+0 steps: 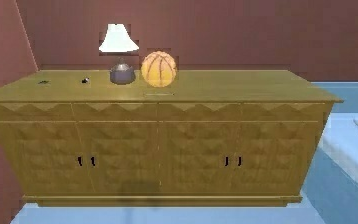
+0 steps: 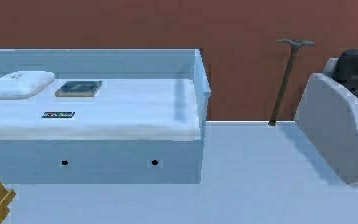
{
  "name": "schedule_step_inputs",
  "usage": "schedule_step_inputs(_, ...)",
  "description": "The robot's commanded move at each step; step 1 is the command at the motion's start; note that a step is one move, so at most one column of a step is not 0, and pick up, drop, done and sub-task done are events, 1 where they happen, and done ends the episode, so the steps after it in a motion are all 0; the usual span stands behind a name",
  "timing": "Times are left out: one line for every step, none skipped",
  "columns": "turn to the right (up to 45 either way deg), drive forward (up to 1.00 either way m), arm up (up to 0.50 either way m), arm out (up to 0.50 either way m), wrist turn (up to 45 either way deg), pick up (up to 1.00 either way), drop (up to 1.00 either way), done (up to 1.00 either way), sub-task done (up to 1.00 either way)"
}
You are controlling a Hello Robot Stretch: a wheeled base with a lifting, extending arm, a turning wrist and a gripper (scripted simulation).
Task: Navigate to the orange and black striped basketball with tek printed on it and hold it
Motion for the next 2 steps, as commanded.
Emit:
schedule_step_inputs(0.0, 0.5, 0.0, 0.0, 0.0, 0.0, 0.0, 0.0, 0.0)
schedule_step_inputs(-45.0, 0.0, 0.0, 0.0, 0.0, 0.0, 0.0, 0.0, 0.0)
